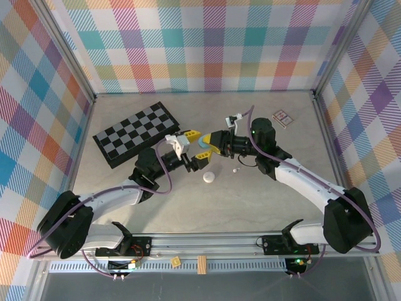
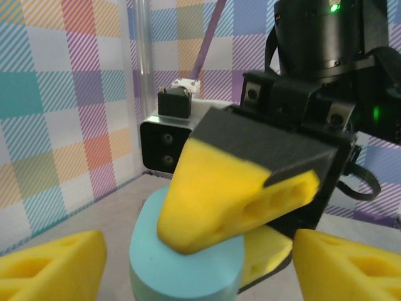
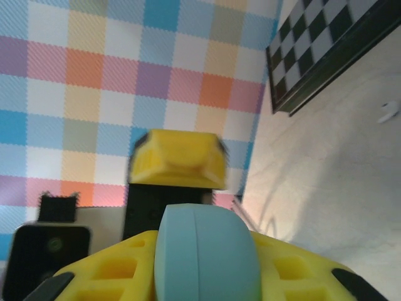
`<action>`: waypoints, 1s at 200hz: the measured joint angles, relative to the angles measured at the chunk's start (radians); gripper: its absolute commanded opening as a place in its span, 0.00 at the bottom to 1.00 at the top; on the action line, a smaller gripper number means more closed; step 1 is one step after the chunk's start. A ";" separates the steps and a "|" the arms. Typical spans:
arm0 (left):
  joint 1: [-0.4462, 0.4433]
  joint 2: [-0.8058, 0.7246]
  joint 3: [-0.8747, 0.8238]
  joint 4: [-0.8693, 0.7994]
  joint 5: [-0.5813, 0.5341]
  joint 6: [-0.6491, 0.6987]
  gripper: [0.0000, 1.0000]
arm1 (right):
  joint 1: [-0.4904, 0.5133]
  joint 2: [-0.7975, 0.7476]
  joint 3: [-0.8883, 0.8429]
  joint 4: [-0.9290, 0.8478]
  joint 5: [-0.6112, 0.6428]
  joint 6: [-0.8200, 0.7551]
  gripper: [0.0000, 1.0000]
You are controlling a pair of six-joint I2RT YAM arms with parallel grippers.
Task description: Insert the wireless bluetooth earbuds into the charging case
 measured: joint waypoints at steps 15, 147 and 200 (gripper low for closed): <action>0.000 -0.045 -0.014 -0.056 -0.011 0.024 1.00 | -0.011 -0.002 0.003 -0.071 0.038 -0.061 0.22; 0.000 -0.292 -0.029 -0.719 -0.198 0.105 1.00 | -0.073 0.543 0.380 -0.427 0.271 -0.446 0.31; 0.000 -0.312 -0.029 -0.750 -0.244 0.105 1.00 | -0.022 0.766 0.545 -0.484 0.290 -0.479 0.32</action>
